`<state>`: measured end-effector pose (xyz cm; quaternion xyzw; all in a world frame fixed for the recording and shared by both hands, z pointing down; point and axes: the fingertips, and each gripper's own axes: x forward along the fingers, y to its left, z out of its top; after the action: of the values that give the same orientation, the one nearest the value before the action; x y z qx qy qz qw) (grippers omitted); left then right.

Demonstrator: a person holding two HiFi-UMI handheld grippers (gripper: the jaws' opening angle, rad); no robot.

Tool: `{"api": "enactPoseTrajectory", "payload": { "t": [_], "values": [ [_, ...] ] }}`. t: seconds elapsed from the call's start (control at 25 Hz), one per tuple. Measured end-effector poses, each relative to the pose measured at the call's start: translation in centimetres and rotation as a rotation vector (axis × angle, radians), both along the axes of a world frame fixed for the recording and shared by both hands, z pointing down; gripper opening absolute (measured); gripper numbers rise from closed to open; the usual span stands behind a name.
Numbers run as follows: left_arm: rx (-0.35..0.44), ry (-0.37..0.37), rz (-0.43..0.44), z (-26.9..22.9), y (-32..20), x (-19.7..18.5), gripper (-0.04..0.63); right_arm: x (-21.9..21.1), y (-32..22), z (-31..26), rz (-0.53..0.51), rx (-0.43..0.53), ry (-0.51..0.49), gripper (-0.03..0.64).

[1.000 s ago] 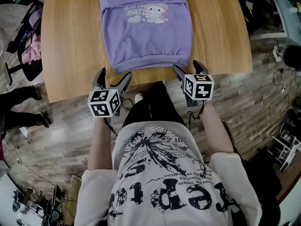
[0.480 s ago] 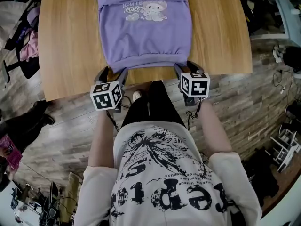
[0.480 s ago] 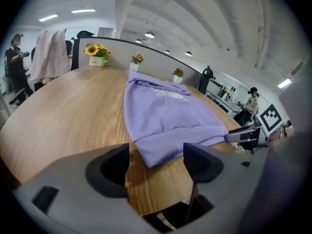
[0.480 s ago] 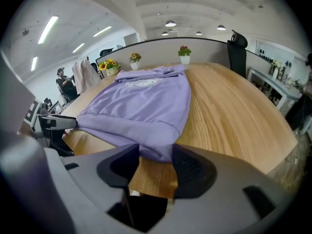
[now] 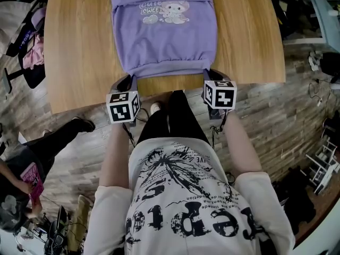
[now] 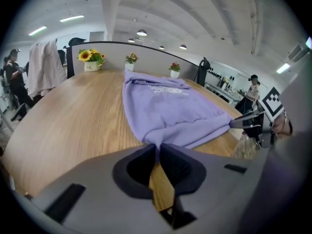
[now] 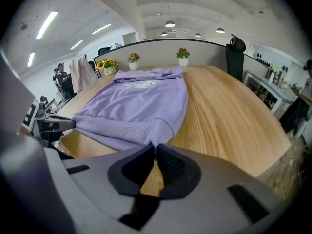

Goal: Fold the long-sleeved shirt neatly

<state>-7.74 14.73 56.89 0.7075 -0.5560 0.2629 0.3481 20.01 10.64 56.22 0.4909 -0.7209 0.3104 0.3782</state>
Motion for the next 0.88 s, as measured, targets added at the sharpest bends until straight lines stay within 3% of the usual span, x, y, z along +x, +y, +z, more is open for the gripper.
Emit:
{"api": "enactPoseTrajectory", "payload": {
  "t": [0.44, 0.68, 0.88],
  "values": [
    [0.094, 0.069, -0.025, -4.7, -2.2, -0.7, 0.041, -1.0, -3.0, -5.3, 0.029, 0.122, -0.063, 0.021],
    [0.200, 0.149, -0.070, -9.9, -6.4, -0.3, 0.041, -1.2, -7.6, -8.8, 0.011, 0.186, -0.099, 0.021],
    [0.262, 0.148, -0.113, -12.4, -11.7, -0.6, 0.041, -1.5, -13.3, -10.6, -0.033, 0.212, -0.138, 0.021]
  ]
}}
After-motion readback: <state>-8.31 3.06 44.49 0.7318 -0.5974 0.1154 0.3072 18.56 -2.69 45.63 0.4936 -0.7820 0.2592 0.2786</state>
